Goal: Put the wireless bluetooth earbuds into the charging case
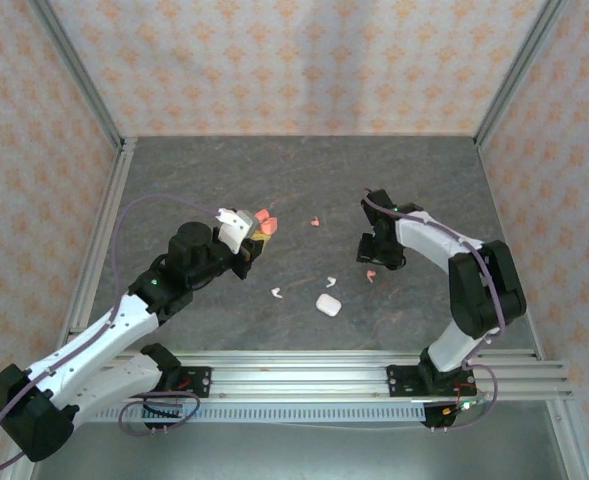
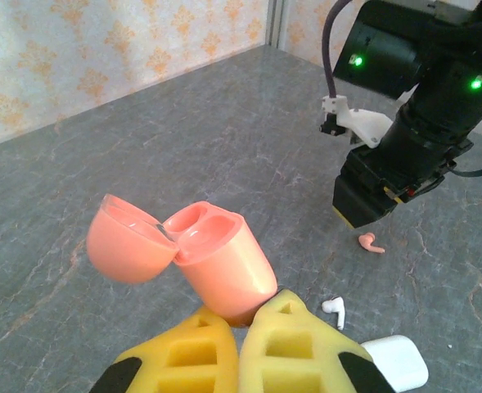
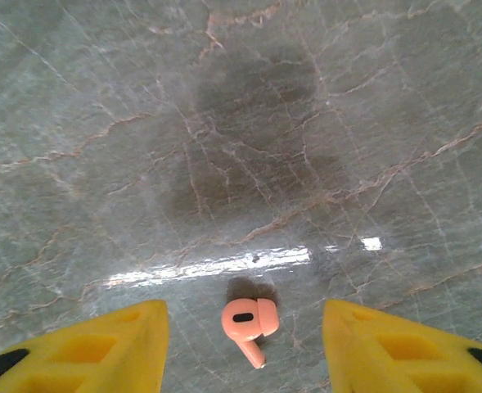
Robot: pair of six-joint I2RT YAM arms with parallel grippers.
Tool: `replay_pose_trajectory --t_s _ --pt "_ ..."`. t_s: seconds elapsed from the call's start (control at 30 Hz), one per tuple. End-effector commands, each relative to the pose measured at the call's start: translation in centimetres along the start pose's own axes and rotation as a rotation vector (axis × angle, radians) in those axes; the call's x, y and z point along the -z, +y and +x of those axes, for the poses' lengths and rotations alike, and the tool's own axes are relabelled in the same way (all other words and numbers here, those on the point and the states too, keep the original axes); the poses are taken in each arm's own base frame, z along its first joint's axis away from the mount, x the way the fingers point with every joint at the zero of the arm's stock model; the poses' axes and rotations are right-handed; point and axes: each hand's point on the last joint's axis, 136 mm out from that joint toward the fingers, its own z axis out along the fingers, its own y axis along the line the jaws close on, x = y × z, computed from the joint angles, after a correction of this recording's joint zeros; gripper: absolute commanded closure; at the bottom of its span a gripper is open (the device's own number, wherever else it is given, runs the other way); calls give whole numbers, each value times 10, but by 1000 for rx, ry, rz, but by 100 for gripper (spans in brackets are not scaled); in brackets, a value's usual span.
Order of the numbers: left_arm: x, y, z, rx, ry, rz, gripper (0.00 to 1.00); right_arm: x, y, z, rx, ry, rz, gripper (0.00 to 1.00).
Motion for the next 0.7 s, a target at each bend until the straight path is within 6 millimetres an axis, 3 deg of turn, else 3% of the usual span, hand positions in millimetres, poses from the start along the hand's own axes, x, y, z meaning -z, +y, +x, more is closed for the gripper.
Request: replay_pose_trajectory --t_s 0.0,0.33,0.67 --pt "4 -3 -18 7 -45 13 100 -8 -7 5 -20 30 36 47" --pt "-1 -5 -15 -6 -41 29 100 -22 -5 14 -29 78 21 50" --pt "8 -6 -18 -54 -111 22 100 -29 -9 28 -30 106 12 54"
